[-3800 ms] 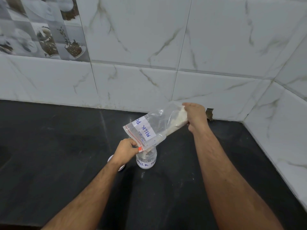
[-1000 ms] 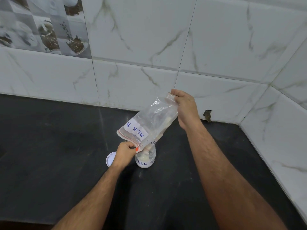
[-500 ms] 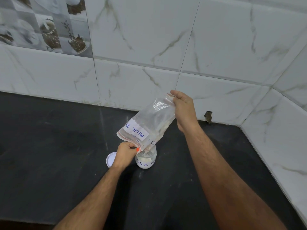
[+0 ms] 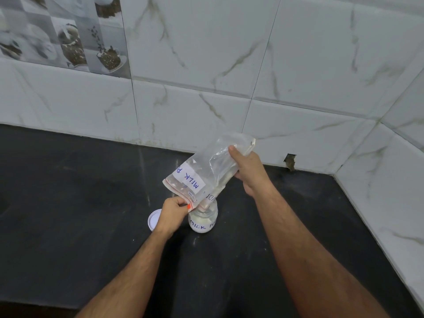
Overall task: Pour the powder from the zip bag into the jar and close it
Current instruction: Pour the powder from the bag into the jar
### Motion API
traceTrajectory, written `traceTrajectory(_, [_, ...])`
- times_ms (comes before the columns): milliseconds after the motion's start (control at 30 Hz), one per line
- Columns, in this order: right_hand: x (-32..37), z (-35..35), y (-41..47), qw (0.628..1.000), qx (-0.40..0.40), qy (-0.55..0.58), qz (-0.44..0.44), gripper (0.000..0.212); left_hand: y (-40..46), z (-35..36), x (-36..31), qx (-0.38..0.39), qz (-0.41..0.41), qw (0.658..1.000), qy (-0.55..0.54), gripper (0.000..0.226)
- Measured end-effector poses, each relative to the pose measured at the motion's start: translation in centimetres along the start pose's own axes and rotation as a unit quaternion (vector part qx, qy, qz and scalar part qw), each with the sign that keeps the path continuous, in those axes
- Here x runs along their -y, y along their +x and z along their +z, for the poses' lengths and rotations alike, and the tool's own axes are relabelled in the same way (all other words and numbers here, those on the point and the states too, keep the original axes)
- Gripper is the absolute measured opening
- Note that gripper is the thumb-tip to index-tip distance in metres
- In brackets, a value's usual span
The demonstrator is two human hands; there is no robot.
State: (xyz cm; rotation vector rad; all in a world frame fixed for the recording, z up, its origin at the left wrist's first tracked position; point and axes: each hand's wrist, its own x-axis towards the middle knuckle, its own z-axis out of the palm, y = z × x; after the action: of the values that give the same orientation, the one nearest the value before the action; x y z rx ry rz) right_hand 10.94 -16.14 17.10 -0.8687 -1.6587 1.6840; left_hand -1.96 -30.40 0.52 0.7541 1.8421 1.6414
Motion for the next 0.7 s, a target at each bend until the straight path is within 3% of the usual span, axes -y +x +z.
traceTrajectory(133, [-0.1, 0.7, 0.0, 0.999, 0.0, 0.016, 0.052, 0.029, 0.3, 0.1, 0.3, 0.001, -0.012, 1.0, 0.01, 0.004])
traceTrajectory(233, [0.3, 1.2, 0.1, 0.996, 0.025, 0.029, 0.078, 0.046, 0.6, 0.2, 0.5, 0.003, -0.014, 1.0, 0.022, 0.02])
traceTrajectory(400, [0.6, 1.5, 0.2, 0.998, 0.02, 0.035, 0.048, 0.033, 0.7, 0.0, 0.5, 0.014, -0.008, 1.0, 0.023, 0.019])
traceTrajectory(567, [0.8, 1.7, 0.5, 1.0, -0.023, 0.003, 0.017, 0.036, 0.9, 0.1, 0.6, 0.022, 0.002, 0.999, 0.023, 0.027])
traceTrajectory(700, [0.8, 1.7, 0.5, 0.998, 0.003, -0.054, 0.012, 0.038, 0.8, -0.1, 0.5, 0.01, 0.0, 1.0, 0.023, 0.013])
